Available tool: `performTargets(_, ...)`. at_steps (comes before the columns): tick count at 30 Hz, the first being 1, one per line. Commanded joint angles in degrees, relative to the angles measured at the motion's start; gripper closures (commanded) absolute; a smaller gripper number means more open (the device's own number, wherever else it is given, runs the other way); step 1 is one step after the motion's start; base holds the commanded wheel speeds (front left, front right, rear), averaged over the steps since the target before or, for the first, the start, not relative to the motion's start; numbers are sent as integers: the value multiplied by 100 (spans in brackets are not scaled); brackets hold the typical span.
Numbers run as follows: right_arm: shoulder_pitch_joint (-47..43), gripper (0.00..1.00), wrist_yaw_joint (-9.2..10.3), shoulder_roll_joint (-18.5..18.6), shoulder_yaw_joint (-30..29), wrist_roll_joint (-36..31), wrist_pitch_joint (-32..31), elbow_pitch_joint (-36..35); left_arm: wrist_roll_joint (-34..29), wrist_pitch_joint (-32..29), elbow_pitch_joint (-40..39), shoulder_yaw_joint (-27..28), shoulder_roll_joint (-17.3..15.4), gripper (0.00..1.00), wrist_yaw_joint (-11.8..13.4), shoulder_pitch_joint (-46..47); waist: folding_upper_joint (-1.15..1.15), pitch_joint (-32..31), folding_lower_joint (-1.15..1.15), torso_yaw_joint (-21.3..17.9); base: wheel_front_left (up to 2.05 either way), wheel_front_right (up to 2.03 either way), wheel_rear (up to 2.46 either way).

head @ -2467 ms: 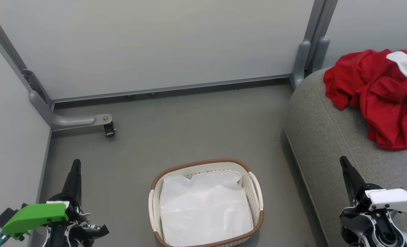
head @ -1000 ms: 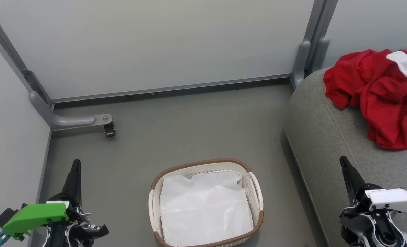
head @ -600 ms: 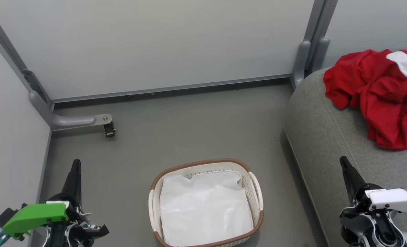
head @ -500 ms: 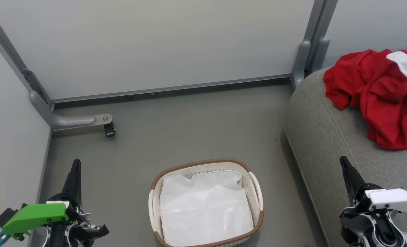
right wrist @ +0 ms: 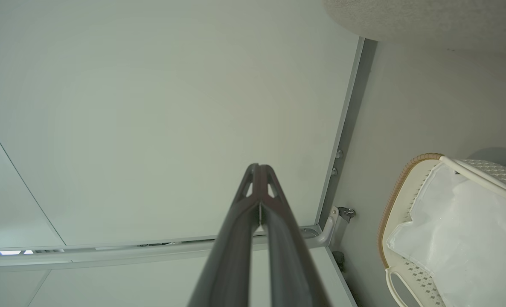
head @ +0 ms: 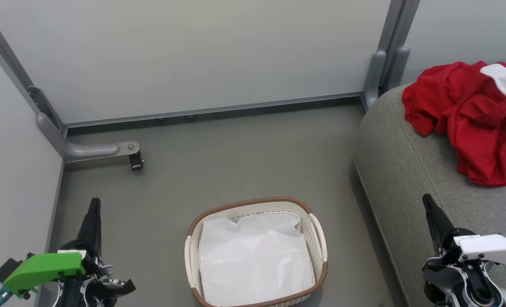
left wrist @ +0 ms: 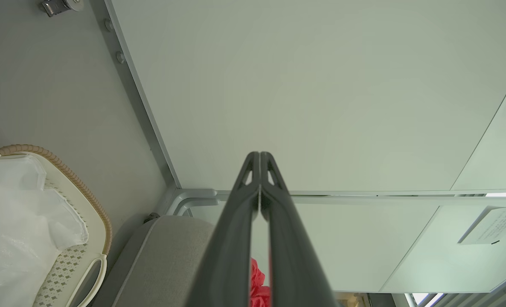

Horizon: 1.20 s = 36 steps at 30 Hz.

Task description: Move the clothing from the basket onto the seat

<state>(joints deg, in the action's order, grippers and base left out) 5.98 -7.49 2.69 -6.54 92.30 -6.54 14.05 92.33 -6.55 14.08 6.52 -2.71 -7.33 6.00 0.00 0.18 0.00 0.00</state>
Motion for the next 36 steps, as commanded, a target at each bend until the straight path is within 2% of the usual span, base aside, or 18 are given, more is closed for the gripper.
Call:
performTargets(1,41,100,0,37,-11,23,-16,-16,19,-15,-9,9,-32,100,-33,56,0,0,0,0,0,0,0)
performTargets(36,41,100,0,36,-10,23,-16,-16,19,-14,-10,9,-32,100,-33,56,0,0,0,0,0,0,0)
